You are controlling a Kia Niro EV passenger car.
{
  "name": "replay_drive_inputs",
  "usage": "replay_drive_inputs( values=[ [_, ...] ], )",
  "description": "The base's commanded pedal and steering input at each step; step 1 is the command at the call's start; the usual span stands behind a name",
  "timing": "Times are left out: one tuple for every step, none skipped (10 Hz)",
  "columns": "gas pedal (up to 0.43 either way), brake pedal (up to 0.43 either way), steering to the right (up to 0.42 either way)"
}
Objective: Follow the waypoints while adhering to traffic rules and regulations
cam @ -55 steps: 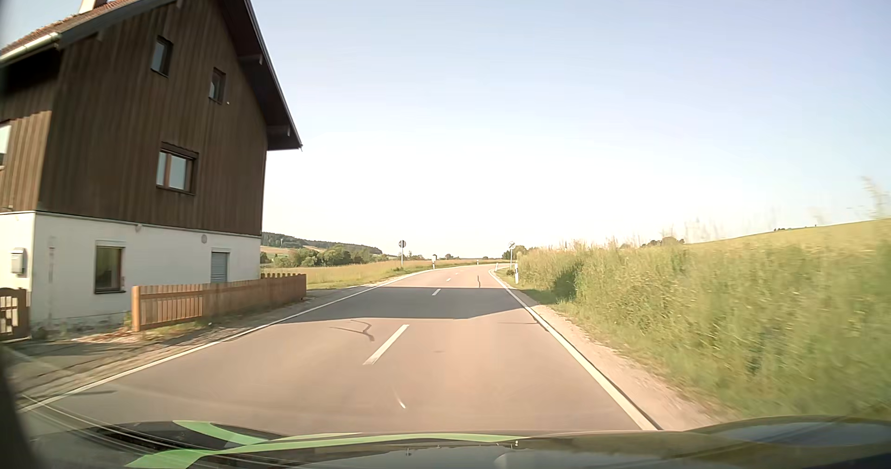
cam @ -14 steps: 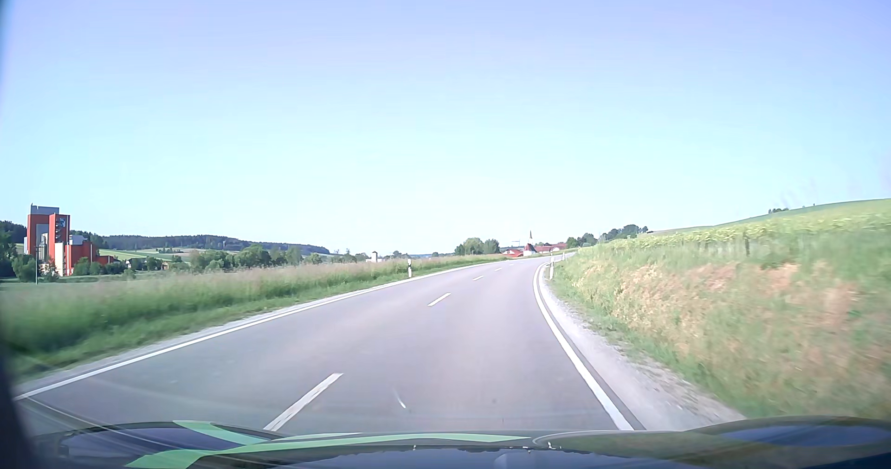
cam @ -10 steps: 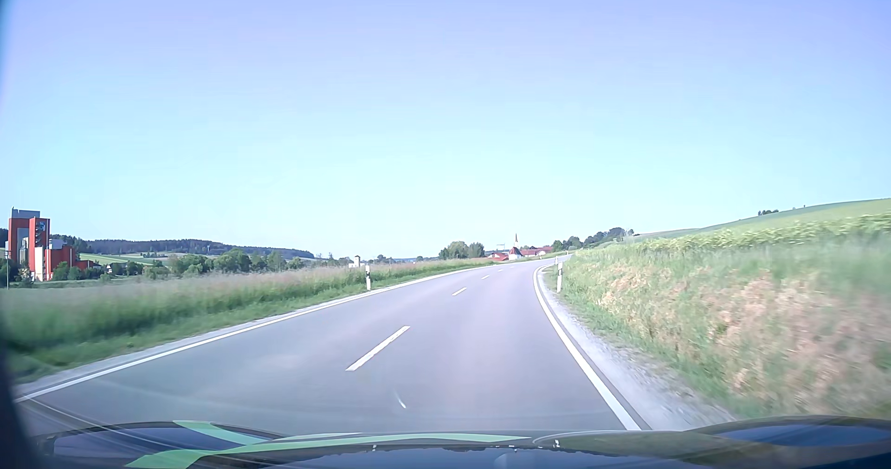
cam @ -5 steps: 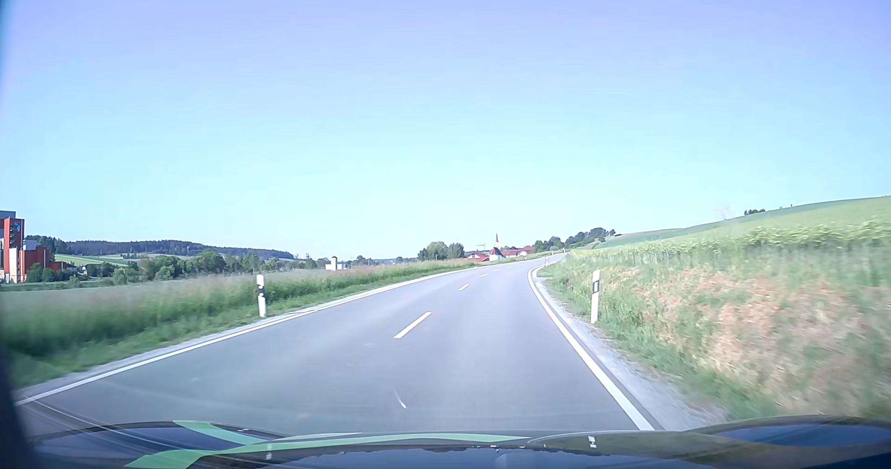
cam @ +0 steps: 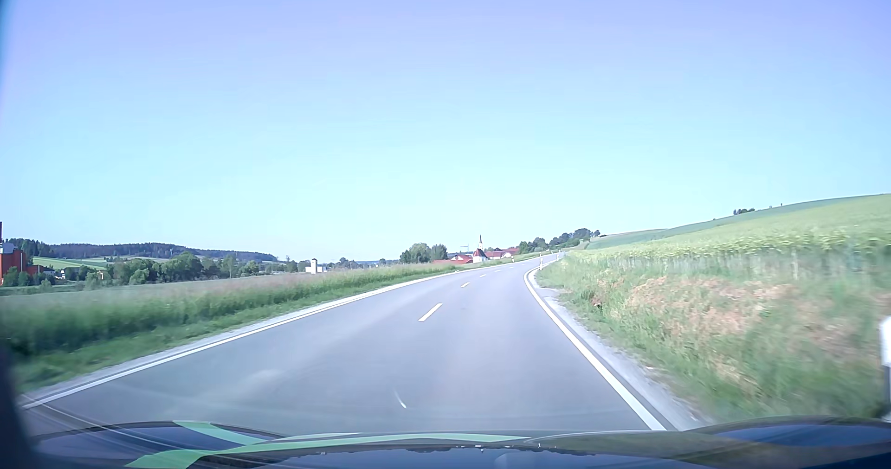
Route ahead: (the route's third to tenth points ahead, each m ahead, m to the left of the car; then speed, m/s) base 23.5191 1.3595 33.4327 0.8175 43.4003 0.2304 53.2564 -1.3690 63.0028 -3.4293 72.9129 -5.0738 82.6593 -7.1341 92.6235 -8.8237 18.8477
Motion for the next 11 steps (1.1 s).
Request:
replay_drive_inputs(
  values=[
    [0.15, 0.0, 0.012],
    [0.157, 0.0, 0.012],
    [0.157, 0.0, 0.012],
    [0.157, 0.0, 0.012],
    [0.169, 0.0, 0.012],
    [0.169, 0.0, 0.012],
    [0.157, 0.0, 0.012],
    [0.157, 0.0, 0.012],
    [0.157, 0.0, 0.012],
    [0.157, 0.0, 0.013],
    [0.157, 0.0, 0.015]
  ],
)
